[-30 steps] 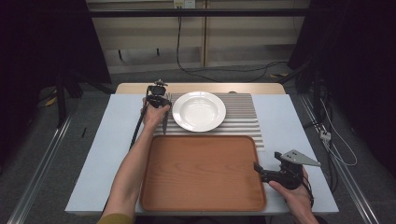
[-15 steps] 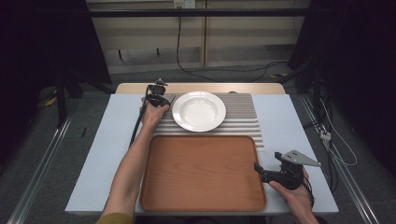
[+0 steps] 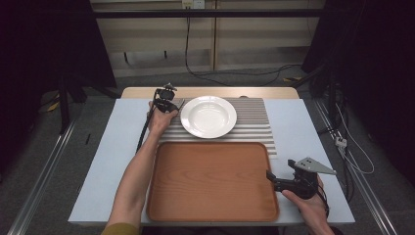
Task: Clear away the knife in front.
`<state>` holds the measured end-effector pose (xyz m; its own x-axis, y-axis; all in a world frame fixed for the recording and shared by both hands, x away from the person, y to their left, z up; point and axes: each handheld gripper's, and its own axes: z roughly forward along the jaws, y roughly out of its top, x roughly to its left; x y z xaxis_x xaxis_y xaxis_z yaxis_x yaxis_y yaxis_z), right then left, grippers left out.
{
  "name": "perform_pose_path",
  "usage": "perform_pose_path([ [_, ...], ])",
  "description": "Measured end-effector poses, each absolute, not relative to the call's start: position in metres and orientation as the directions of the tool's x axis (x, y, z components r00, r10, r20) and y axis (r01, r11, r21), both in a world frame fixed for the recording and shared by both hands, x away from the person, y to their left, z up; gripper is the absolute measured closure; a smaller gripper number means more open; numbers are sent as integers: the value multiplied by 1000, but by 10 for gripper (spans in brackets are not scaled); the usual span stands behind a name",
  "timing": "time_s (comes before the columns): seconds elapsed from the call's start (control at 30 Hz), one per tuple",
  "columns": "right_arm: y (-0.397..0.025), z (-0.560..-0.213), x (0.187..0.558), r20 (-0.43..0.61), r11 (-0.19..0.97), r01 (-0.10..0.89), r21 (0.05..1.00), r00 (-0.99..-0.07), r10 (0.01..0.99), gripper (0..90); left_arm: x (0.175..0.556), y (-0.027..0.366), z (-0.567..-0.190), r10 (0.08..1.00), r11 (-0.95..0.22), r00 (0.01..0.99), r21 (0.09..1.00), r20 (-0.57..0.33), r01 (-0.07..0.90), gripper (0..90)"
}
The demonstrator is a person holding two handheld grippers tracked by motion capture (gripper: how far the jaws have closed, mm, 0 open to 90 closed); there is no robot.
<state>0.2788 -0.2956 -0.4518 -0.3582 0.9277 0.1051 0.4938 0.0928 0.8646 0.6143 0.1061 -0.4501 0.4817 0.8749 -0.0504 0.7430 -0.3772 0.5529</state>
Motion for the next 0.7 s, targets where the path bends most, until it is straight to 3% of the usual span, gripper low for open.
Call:
perform_pose_path([
  [0.7,-294,-452,279,102,98,494,864,-361,927,62,600,121,-425,868,-355,490,586,-84,729,800],
])
